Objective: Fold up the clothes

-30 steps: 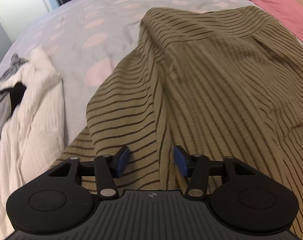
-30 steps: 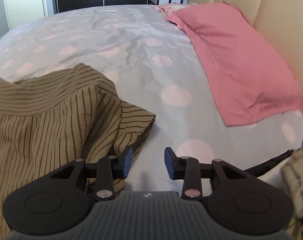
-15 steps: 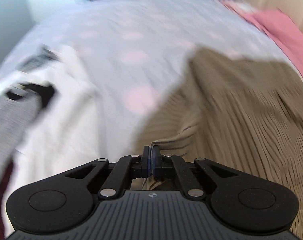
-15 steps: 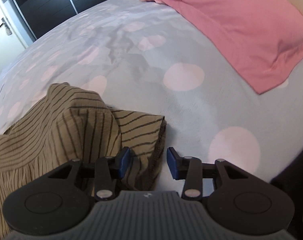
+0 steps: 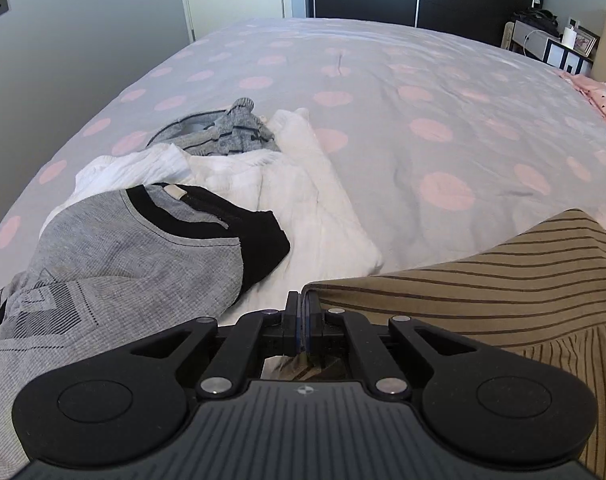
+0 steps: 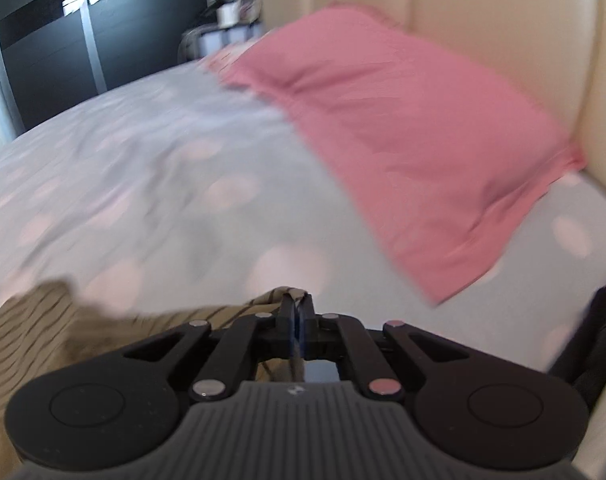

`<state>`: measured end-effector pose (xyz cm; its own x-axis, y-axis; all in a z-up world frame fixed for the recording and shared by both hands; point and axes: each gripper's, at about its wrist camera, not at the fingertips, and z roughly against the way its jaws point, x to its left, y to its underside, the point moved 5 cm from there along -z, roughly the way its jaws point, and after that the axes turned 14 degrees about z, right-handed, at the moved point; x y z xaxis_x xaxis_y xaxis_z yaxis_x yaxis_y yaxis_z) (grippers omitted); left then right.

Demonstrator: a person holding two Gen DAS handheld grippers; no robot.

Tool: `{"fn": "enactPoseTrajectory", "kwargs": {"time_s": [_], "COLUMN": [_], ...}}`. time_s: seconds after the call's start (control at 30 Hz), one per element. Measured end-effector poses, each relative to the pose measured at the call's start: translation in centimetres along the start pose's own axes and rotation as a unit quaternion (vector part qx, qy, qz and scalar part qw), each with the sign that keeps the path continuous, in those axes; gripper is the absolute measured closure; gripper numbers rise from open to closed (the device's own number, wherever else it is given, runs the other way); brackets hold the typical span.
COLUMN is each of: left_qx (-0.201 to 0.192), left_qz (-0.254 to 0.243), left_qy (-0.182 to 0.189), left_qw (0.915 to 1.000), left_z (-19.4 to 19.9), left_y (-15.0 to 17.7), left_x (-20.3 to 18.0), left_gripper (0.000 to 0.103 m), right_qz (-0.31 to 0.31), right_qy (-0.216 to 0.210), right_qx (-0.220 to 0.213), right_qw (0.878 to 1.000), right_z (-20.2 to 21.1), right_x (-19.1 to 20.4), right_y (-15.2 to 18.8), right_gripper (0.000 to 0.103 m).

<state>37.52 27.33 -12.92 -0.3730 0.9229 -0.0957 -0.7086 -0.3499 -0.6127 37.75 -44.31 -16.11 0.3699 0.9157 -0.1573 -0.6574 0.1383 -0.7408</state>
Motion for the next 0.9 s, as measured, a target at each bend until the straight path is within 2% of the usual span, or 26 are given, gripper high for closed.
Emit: {"fn": "enactPoseTrajectory", "kwargs": {"time_s": [0.13, 0.27, 0.3, 0.37, 0.43, 0.5, 0.57, 0.67, 0.73, 0.77, 0.83, 0.9], "left_qx": [-0.010, -0.010, -0.007, -0.004, -0.004, -0.014, -0.029, -0.041, -0.047, -0.050, -0.056, -0.061], "left_qz": [0.001, 0.005, 0.001, -0.005, -0.014, -0.022, -0.028, -0.037, -0.040, -0.041, -0.046, -0.055], "left_qy": [-0.005, -0.003, 0.001, 0.009, 0.013, 0.016, 0.021, 0.036, 0.052, 0.061, 0.080, 0.100], "left_qw": [0.9999, 0.9999, 1.0000, 0.9999, 0.9998, 0.9995, 0.9990, 0.9978, 0.9967, 0.9960, 0.9942, 0.9916], "left_z": [-0.1, -0.4, -0.5, -0.3, 0.4, 1.5, 2.9, 5.2, 7.0, 7.8, 9.7, 11.6], "left_y": [-0.3, -0.4, -0.2, 0.1, 0.4, 0.6, 0.7, 1.0, 1.4, 1.6, 2.3, 3.2], "left_x": [0.0, -0.3, -0.5, -0.9, -1.2, -1.3, -1.3, -1.2, -1.4, -1.6, -1.9, -2.3], "left_gripper": [0.103, 0.103, 0.103, 0.101, 0.095, 0.080, 0.073, 0.073, 0.072, 0.071, 0.060, 0.056], "right_qz": [-0.024, -0.025, -0.022, -0.012, 0.000, 0.016, 0.035, 0.078, 0.102, 0.111, 0.122, 0.129], "right_qy": [0.060, 0.076, 0.074, 0.066, 0.061, 0.055, 0.039, 0.021, 0.008, 0.001, -0.023, -0.052], "right_qx": [-0.018, -0.019, -0.018, -0.014, -0.013, -0.022, -0.030, -0.044, -0.056, -0.061, -0.069, -0.076], "right_qw": [0.998, 0.997, 0.997, 0.998, 0.998, 0.998, 0.998, 0.996, 0.993, 0.992, 0.990, 0.987], "right_z": [-0.3, -0.6, -0.7, -0.8, -0.7, 0.0, 0.9, 2.6, 4.1, 4.8, 6.4, 8.0], "right_x": [-3.6, -5.2, -5.2, -4.8, -4.4, -3.6, -2.7, -0.8, 0.3, 0.7, 1.2, 1.5], "right_y": [-1.0, -1.3, -1.2, -1.2, -1.2, -1.4, -1.7, -2.0, -2.2, -2.2, -2.2, -2.0], "right_gripper": [0.100, 0.100, 0.097, 0.091, 0.066, 0.065, 0.065, 0.062, 0.053, 0.050, 0.040, 0.038]}}
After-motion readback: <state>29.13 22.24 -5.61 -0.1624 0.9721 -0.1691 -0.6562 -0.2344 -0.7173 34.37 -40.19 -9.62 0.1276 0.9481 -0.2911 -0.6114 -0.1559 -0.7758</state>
